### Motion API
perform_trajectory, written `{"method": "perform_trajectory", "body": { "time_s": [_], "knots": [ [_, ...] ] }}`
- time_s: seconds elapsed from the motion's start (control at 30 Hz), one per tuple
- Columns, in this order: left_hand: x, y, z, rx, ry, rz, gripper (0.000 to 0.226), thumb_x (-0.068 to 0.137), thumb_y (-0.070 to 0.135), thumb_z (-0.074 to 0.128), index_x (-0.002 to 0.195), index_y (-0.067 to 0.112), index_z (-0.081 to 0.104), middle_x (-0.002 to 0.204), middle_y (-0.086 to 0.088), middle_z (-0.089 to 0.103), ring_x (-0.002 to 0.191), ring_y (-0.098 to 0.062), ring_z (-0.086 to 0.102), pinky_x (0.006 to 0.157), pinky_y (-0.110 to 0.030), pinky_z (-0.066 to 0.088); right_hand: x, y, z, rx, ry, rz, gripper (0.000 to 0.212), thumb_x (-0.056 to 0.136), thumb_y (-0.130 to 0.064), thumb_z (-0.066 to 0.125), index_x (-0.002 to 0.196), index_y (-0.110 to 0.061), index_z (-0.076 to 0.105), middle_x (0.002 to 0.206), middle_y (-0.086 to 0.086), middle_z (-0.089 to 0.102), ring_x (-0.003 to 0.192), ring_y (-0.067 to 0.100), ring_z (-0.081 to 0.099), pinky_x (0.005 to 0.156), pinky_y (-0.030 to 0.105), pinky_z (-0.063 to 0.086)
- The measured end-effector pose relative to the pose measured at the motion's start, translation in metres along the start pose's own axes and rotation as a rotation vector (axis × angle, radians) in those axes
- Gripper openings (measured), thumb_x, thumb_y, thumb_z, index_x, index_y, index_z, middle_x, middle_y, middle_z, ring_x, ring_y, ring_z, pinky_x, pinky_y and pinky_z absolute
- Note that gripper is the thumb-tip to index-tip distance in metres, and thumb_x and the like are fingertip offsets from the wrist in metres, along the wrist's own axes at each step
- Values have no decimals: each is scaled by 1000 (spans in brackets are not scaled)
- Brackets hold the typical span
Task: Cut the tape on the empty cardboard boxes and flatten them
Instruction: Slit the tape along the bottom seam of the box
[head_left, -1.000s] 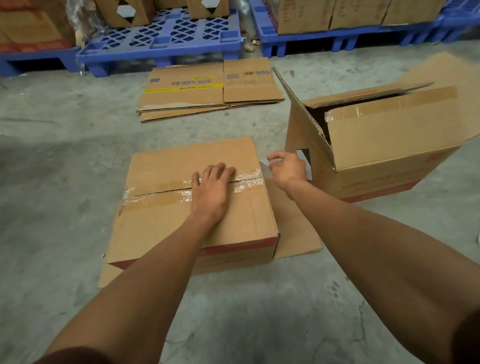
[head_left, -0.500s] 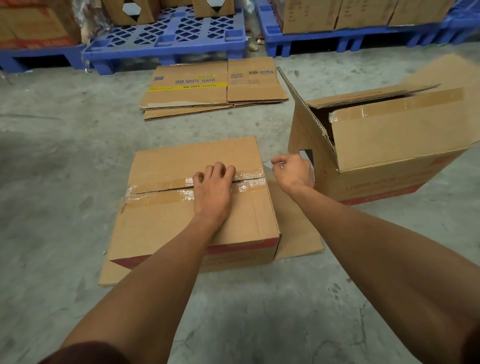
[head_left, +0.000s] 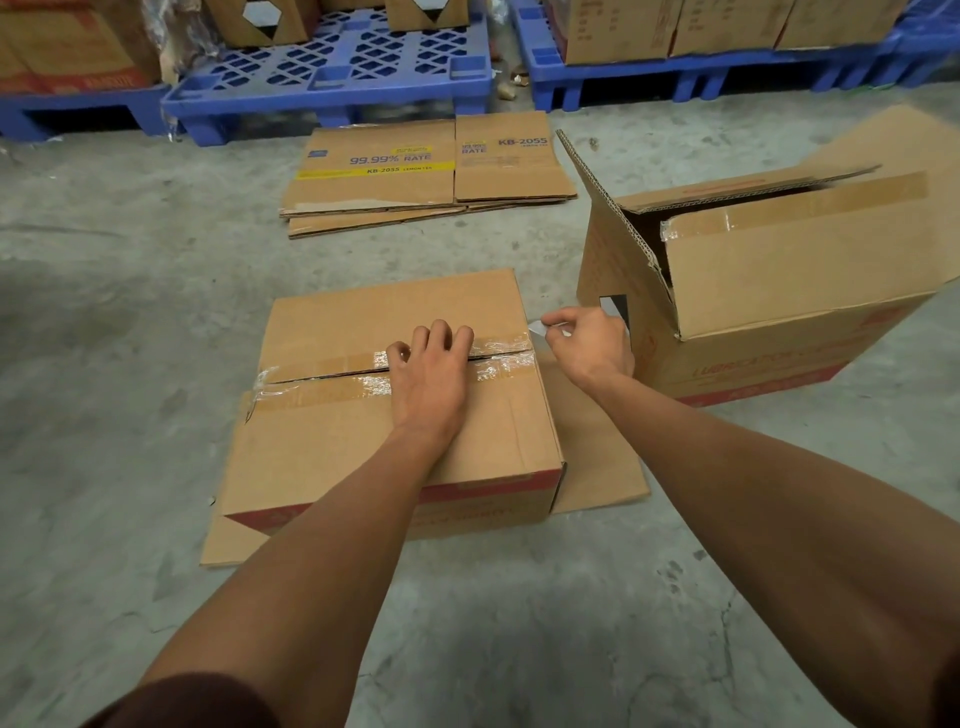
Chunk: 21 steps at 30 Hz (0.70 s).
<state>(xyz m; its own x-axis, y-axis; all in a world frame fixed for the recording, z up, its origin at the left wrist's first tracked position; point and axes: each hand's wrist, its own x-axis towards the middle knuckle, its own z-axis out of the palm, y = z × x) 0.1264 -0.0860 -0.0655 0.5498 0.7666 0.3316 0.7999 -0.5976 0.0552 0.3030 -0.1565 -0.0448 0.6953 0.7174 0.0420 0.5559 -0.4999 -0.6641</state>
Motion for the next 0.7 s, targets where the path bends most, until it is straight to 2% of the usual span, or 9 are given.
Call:
{"method": "perform_trajectory", "body": {
  "time_s": [0.07, 0.17, 0.3, 0.53, 0.7],
  "knots": [
    [-1, 1, 0, 1, 4, 0, 33, 83, 1, 47, 109, 21, 54, 107, -3, 52, 100, -25, 46, 84, -40, 32, -1, -1, 0, -27, -10, -33, 25, 95, -25, 58, 114, -29, 73, 111, -1, 73, 95, 16, 67, 67, 21, 48],
    [-1, 1, 0, 13, 4, 7, 34, 83, 1, 48, 109, 21, 53, 107, -2, 52, 100, -24, 46, 80, -39, 31, 0, -3, 0, -62, -31, -55, 23, 95, -27, 58, 111, -32, 73, 108, -4, 74, 94, 16, 67, 81, 33, 56],
    [-1, 1, 0, 21, 18, 3, 33, 82, 1, 49, 108, 22, 54, 105, -2, 52, 98, -24, 46, 78, -39, 30, 5, -2, -5, -76, -143, -97, 19, 94, -31, 60, 106, -33, 75, 108, -10, 73, 95, 14, 67, 73, 33, 58],
    [-5, 2, -1, 57, 60, 2, 30, 81, 0, 51, 103, 20, 55, 94, -4, 50, 89, -25, 46, 72, -39, 30, 9, -3, -15, -71, -238, -88, 16, 89, -34, 63, 98, -37, 76, 109, -17, 72, 101, 12, 64, 79, 36, 57],
    [-2, 3, -1, 44, 31, -16, 30, 85, 1, 47, 107, 20, 52, 94, -4, 50, 90, -26, 46, 73, -39, 30, 7, 8, -16, 16, -305, -67, 12, 89, -34, 64, 92, -38, 75, 105, -17, 72, 101, 9, 63, 85, 39, 56]
  ]
}}
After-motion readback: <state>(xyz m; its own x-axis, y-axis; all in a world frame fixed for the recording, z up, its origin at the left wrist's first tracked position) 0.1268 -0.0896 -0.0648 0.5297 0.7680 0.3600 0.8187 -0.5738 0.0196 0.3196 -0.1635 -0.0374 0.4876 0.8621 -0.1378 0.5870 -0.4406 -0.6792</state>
